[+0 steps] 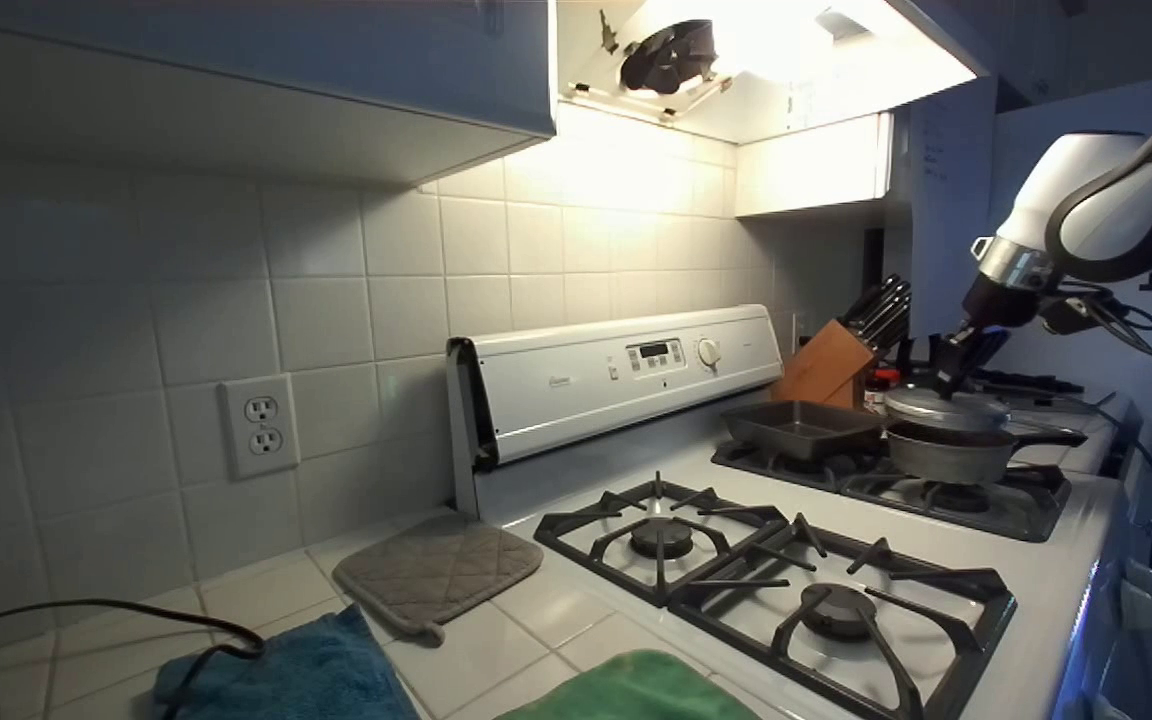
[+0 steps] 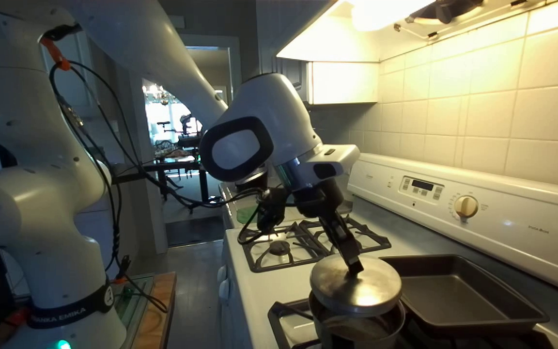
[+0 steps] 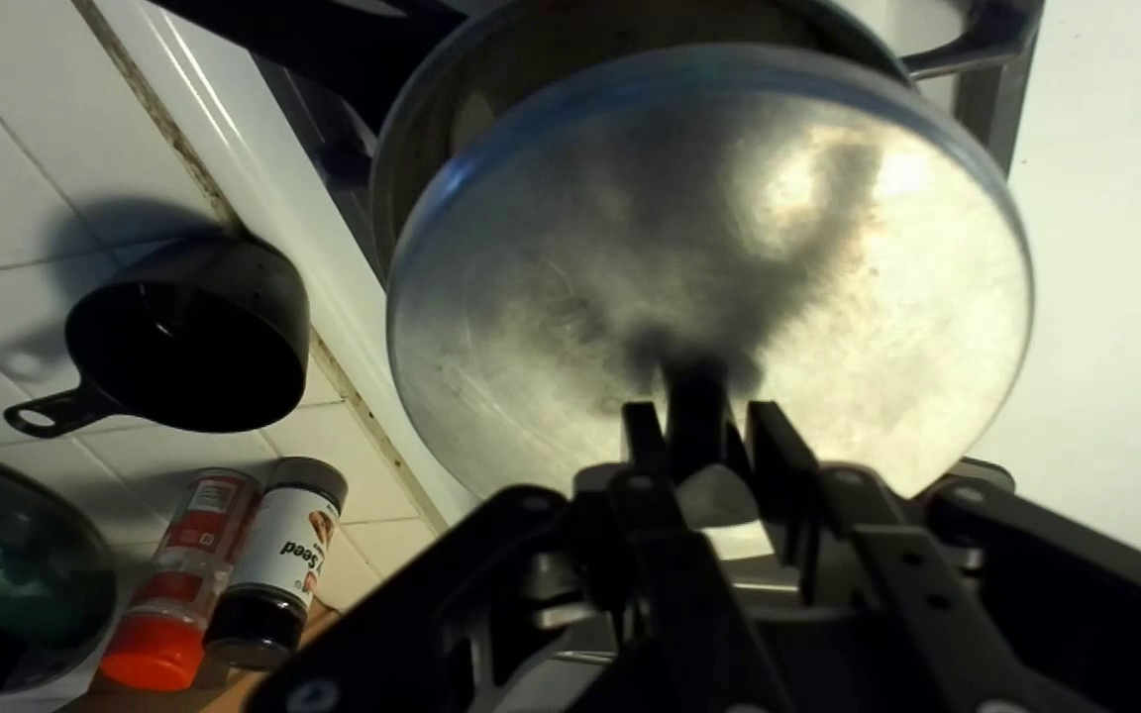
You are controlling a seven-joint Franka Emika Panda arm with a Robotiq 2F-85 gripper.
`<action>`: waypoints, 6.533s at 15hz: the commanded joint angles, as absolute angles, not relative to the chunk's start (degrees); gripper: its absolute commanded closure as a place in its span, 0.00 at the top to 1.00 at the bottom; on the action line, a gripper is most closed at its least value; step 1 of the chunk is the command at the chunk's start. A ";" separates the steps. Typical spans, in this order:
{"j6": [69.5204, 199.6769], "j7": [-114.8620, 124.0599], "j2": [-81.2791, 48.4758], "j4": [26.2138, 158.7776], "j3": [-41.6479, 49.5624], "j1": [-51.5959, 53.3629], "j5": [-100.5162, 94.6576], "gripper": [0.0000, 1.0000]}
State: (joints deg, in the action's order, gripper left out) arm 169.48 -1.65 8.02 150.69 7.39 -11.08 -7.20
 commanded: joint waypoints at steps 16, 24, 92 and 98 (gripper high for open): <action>168.64 -1.78 19.26 156.71 17.45 -19.68 -2.15 0.06; 169.01 -4.83 13.84 151.68 22.62 -18.91 0.60 0.06; 172.84 -6.35 -24.20 125.34 16.48 -26.73 10.45 0.53; 172.67 -5.86 -22.89 126.19 15.82 -27.34 8.81 0.84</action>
